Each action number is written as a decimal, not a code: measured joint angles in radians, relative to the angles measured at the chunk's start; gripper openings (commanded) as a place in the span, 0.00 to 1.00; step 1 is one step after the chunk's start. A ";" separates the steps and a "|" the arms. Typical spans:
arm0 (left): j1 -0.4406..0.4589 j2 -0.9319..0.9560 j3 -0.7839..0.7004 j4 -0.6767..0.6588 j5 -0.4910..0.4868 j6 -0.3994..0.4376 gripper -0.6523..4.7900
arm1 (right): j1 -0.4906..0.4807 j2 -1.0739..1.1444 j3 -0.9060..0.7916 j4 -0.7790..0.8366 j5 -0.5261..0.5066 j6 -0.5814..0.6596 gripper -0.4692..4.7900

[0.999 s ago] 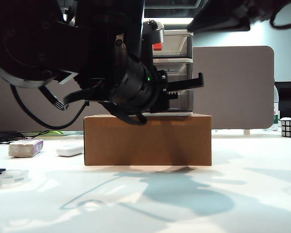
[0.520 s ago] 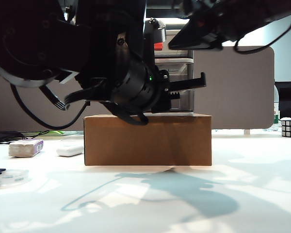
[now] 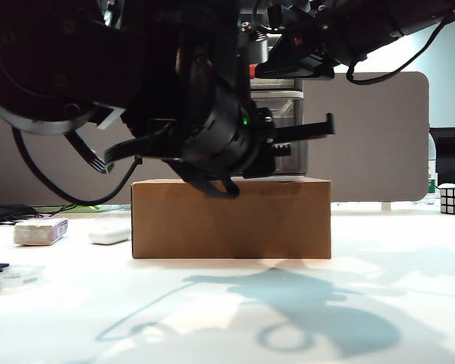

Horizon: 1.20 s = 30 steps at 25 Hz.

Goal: Open the third layer of the drawer on the table, pick up the transparent tape on the table and put it in, and finally close the drawer.

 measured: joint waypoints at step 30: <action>-0.286 -0.092 -0.087 -0.029 -0.278 0.001 0.29 | -0.001 0.006 0.000 0.010 0.035 0.003 0.08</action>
